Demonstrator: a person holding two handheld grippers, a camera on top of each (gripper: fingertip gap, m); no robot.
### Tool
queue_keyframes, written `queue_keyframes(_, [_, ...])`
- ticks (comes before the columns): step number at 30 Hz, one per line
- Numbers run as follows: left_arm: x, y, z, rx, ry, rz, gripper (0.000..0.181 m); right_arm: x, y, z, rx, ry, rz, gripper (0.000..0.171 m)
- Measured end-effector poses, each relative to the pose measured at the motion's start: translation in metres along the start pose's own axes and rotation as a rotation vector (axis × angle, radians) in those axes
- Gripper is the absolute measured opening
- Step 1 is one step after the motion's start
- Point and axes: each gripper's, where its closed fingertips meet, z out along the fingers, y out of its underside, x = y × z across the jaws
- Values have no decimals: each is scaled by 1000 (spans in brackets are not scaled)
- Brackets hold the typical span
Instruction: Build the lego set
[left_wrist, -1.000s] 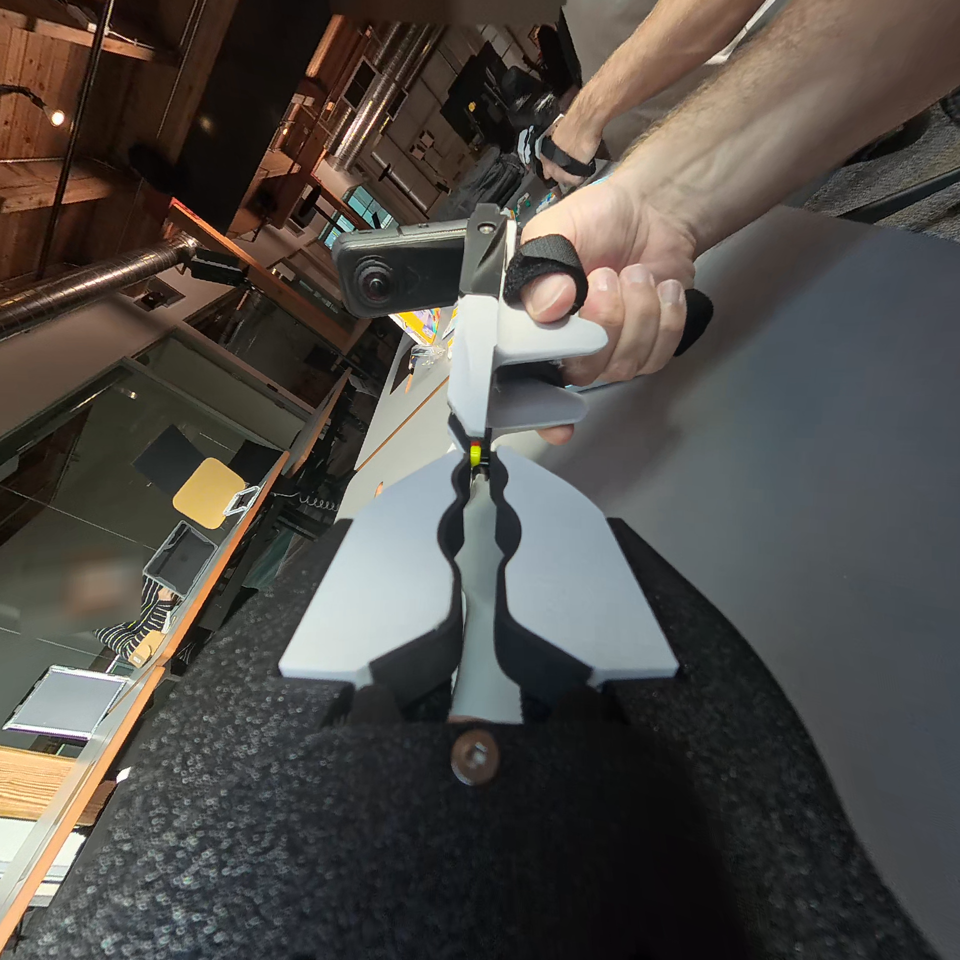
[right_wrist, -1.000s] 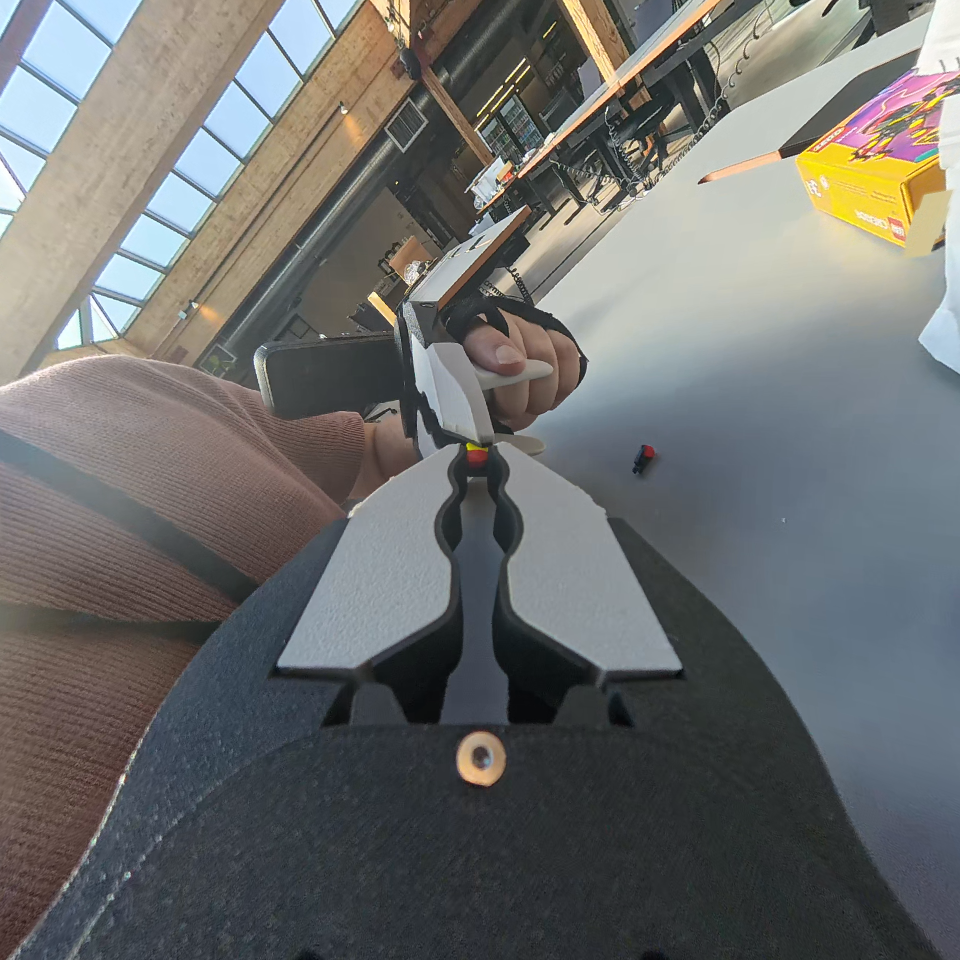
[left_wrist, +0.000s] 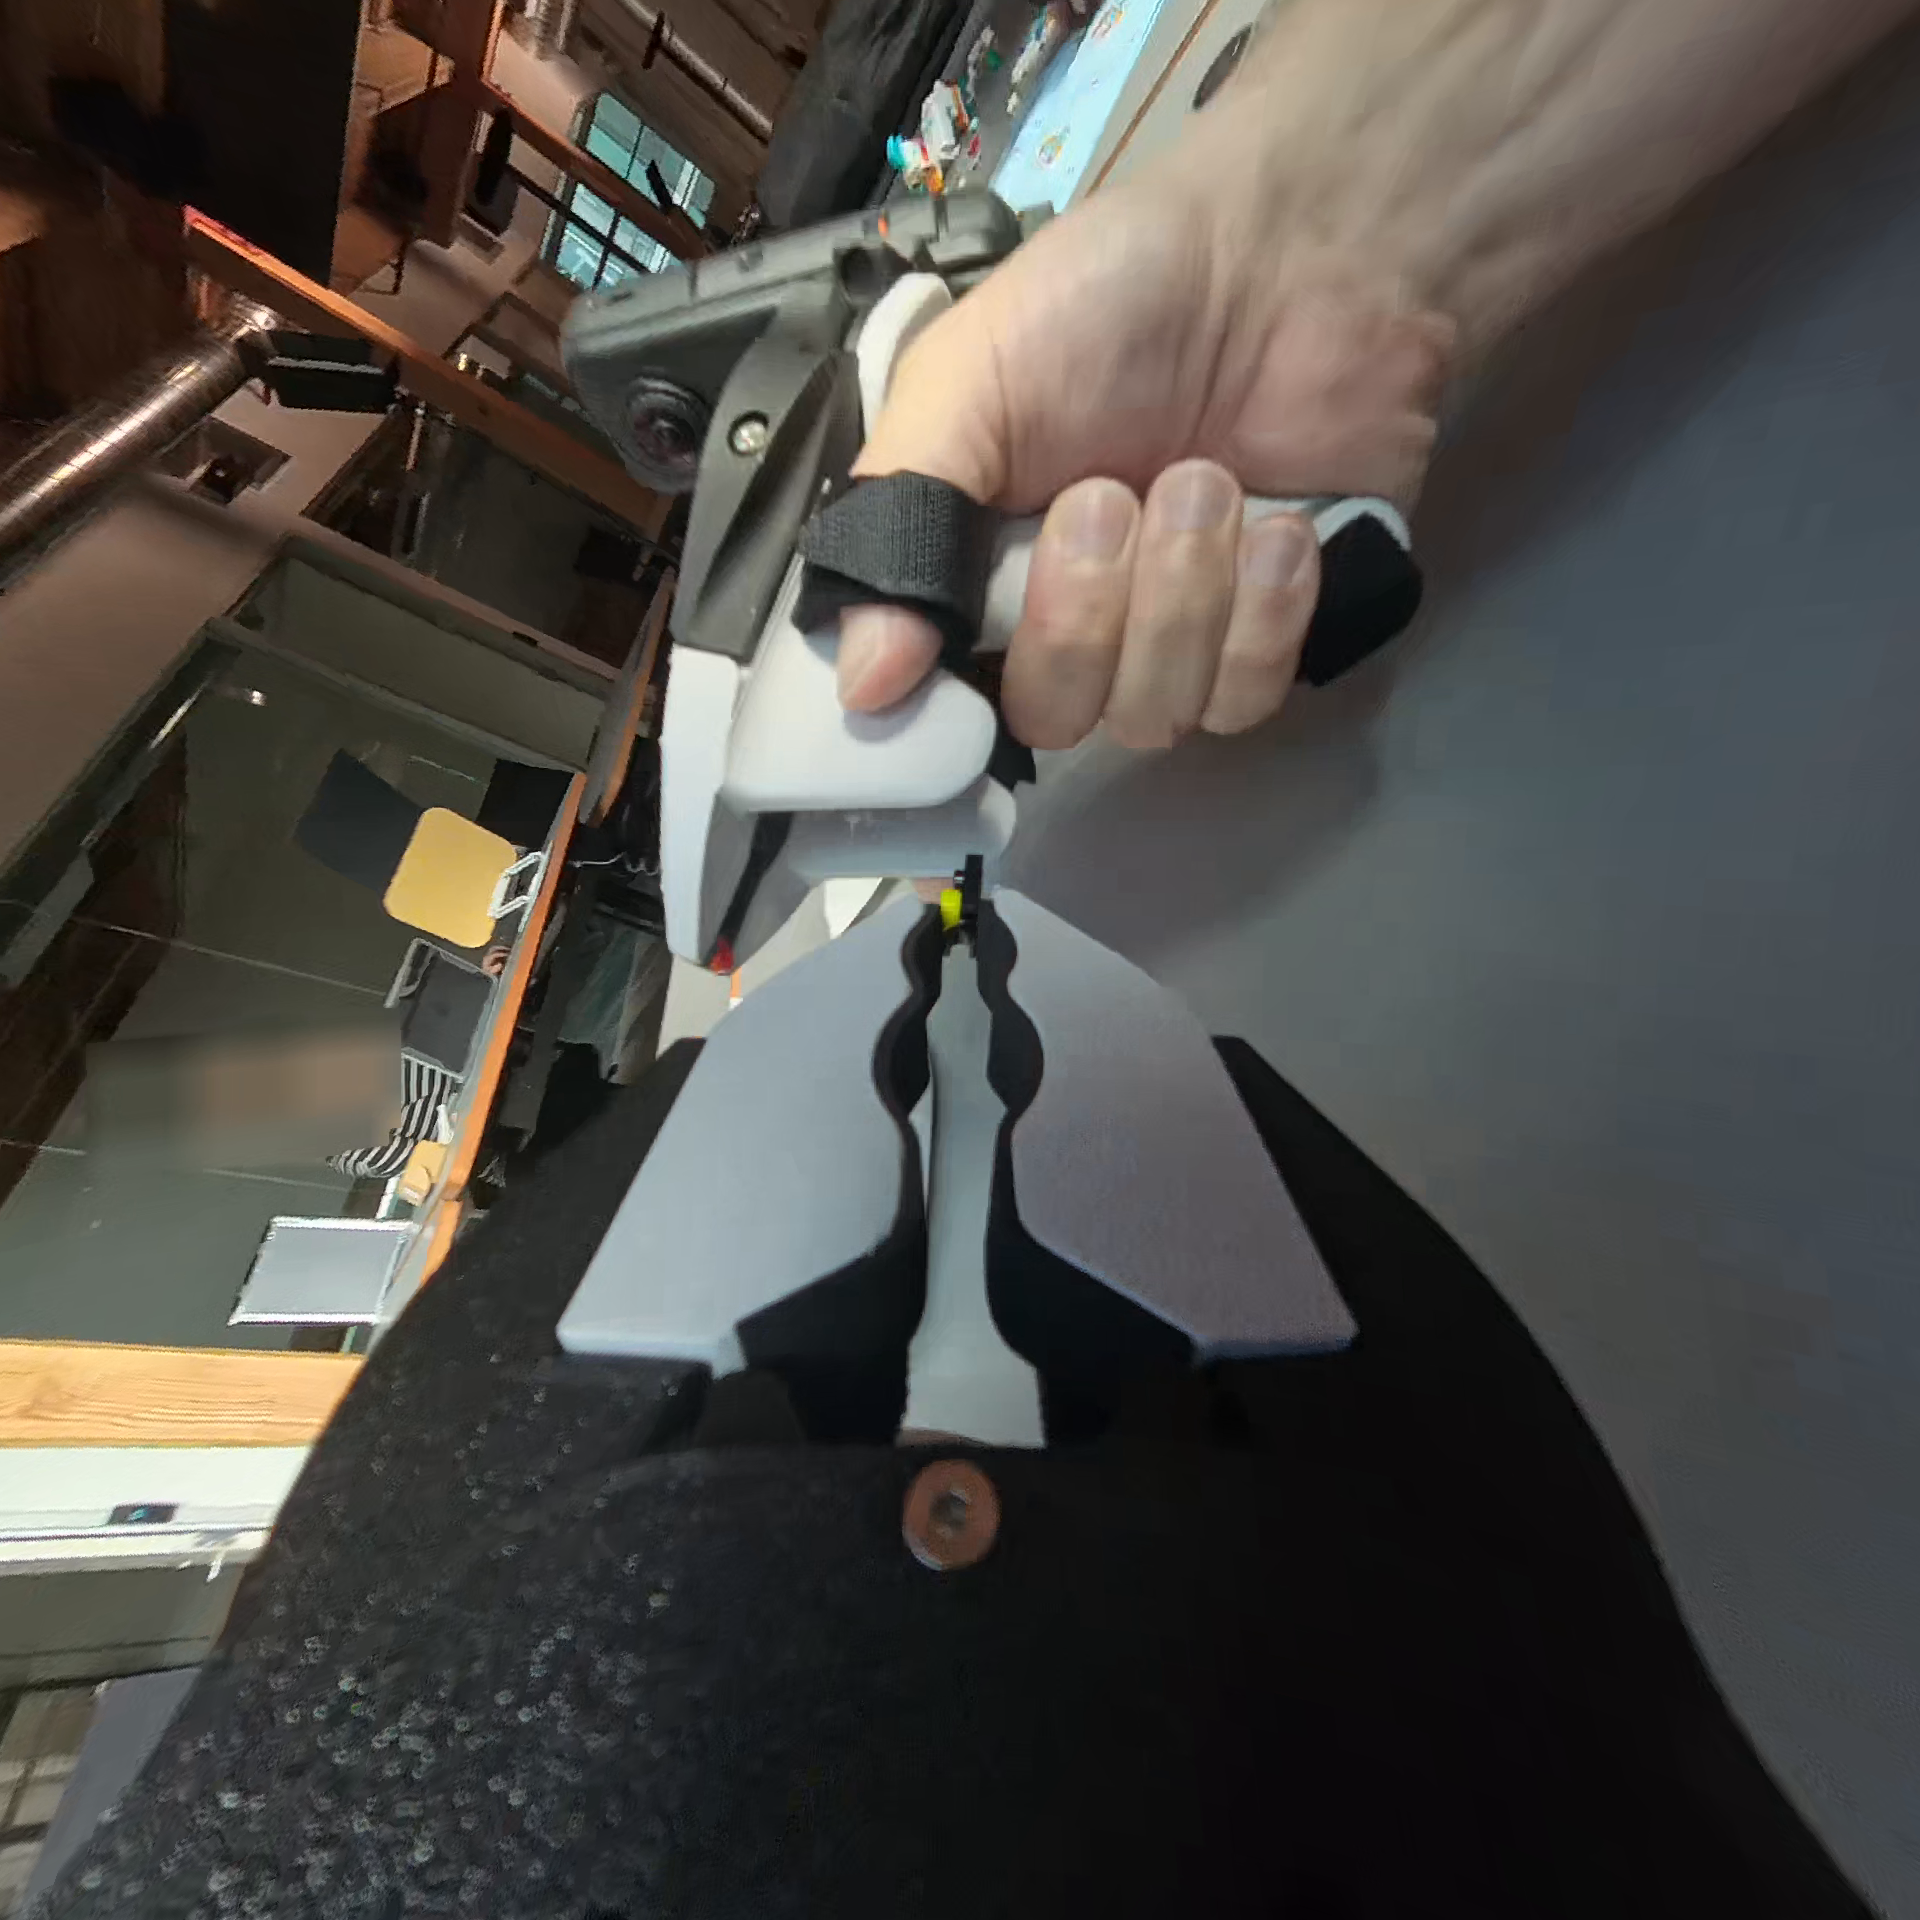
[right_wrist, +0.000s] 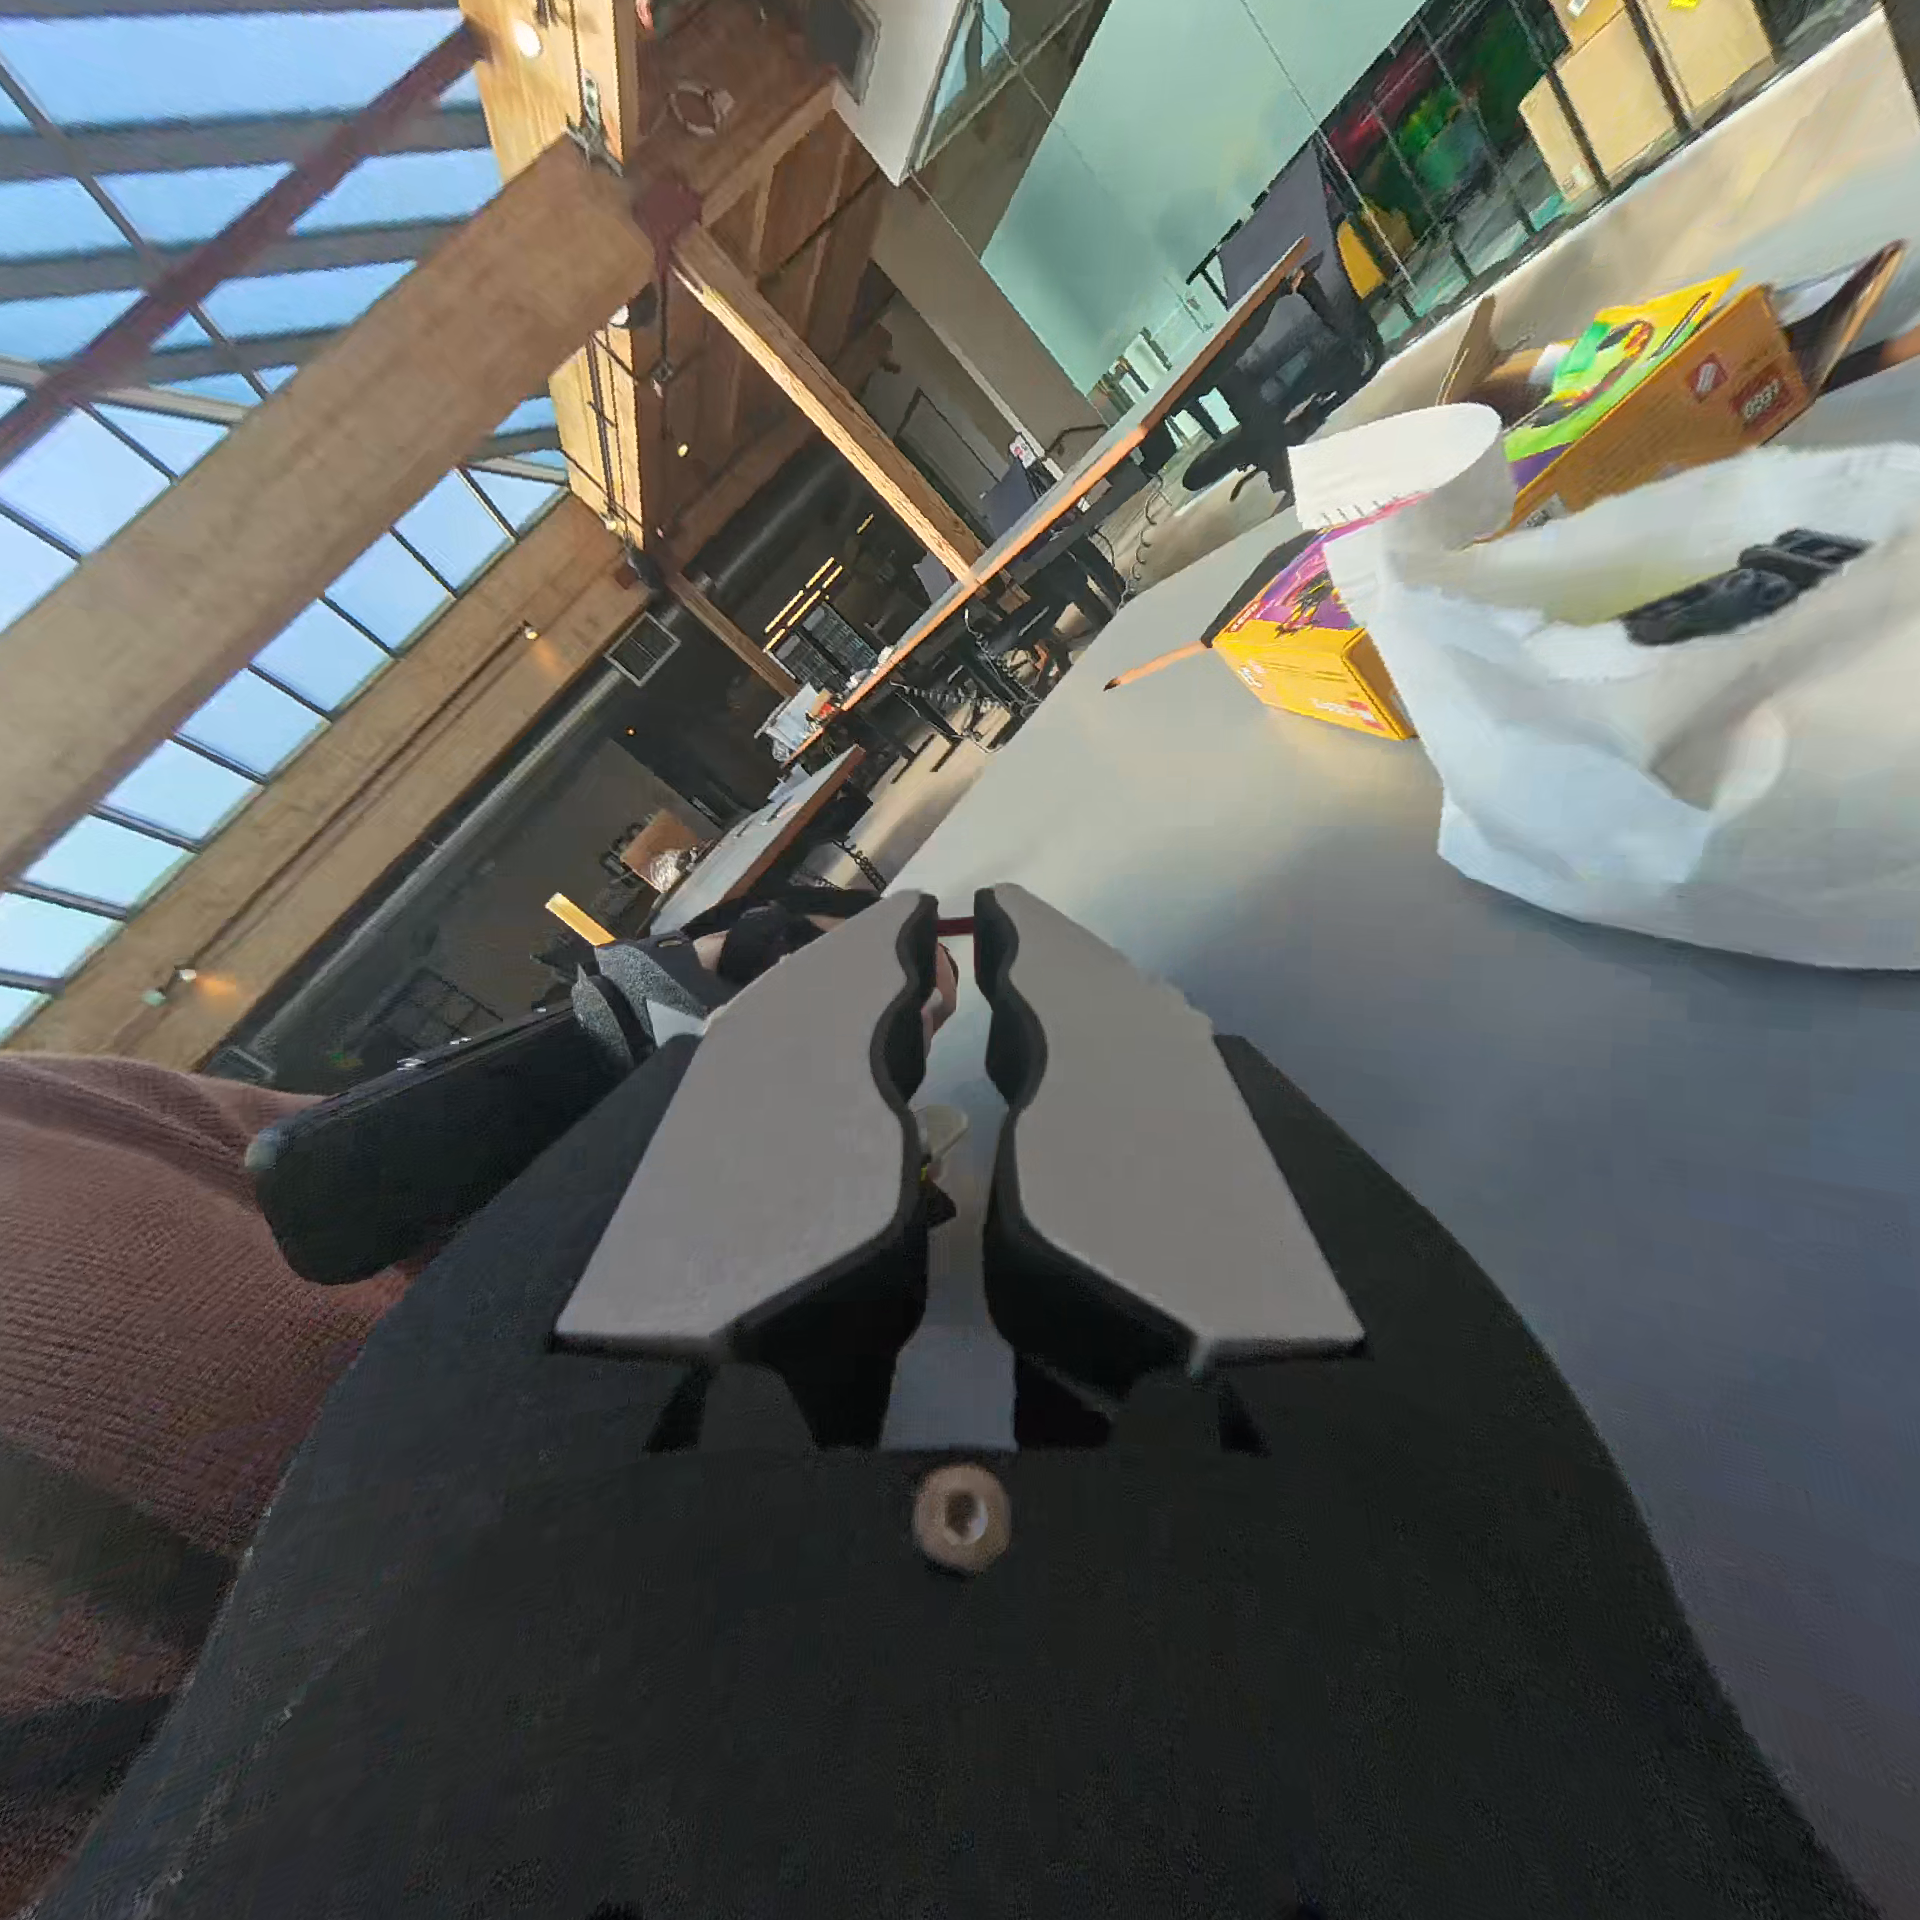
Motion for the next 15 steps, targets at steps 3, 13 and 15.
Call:
queue_keyframes(3, [-15, 6, -6, 14, -12, -76, 6, -7, -18, -7, -19, -4, -80, 6])
queue_keyframes(13, [-39, 26, -16, -17, -70, -220, 6, 57, -73, 13, -338, 274, -542, 7])
queue_keyframes(15, [-45, 30, -17, -30, -95, -224, 6, 75, -71, 27, -460, 292, -610, 8])
